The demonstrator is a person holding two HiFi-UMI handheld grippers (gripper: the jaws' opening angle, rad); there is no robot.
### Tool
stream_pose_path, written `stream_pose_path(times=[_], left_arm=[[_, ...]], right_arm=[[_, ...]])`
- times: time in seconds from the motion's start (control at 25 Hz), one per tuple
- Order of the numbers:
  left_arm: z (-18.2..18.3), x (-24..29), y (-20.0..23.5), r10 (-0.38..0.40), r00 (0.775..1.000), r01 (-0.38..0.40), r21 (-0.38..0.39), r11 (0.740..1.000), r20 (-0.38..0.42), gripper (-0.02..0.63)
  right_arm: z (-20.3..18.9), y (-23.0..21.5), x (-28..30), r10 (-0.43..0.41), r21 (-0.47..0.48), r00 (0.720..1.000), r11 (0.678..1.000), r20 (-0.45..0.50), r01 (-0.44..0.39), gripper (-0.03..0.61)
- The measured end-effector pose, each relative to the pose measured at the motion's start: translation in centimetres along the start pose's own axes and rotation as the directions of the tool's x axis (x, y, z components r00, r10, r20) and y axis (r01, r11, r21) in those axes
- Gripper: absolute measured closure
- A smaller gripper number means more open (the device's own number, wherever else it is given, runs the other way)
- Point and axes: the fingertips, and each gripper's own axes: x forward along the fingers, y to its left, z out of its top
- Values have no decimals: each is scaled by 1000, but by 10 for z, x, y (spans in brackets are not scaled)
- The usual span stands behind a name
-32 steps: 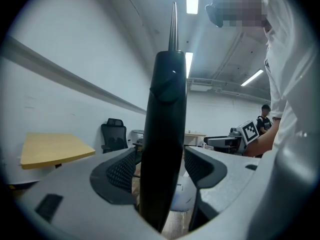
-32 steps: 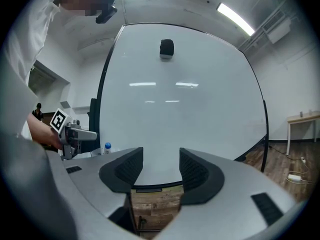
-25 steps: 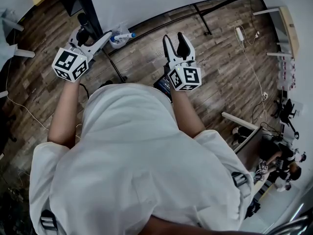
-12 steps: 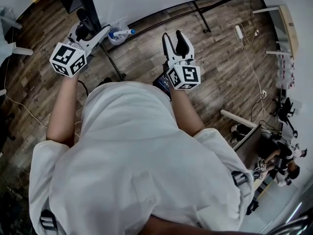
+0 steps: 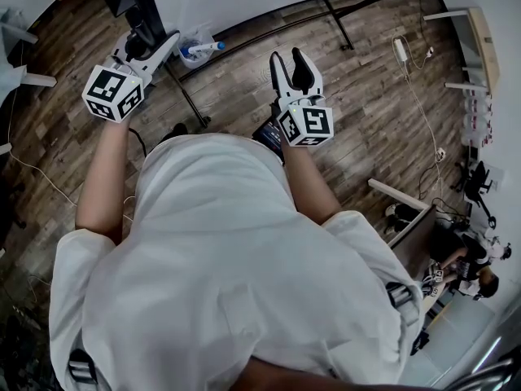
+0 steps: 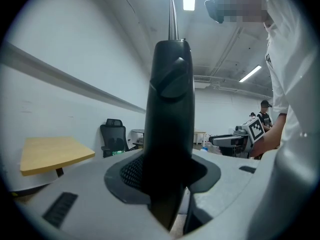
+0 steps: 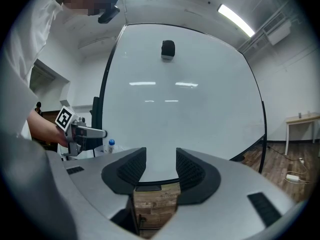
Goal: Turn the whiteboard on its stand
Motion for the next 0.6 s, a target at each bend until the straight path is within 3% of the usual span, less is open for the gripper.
stream_pose_path(times=[0.6], left_arm=[[-12, -33, 6, 44, 998, -45, 15, 999, 45, 443]], right_arm=[[-13, 27, -11, 48, 2, 999, 999, 2, -48, 408]])
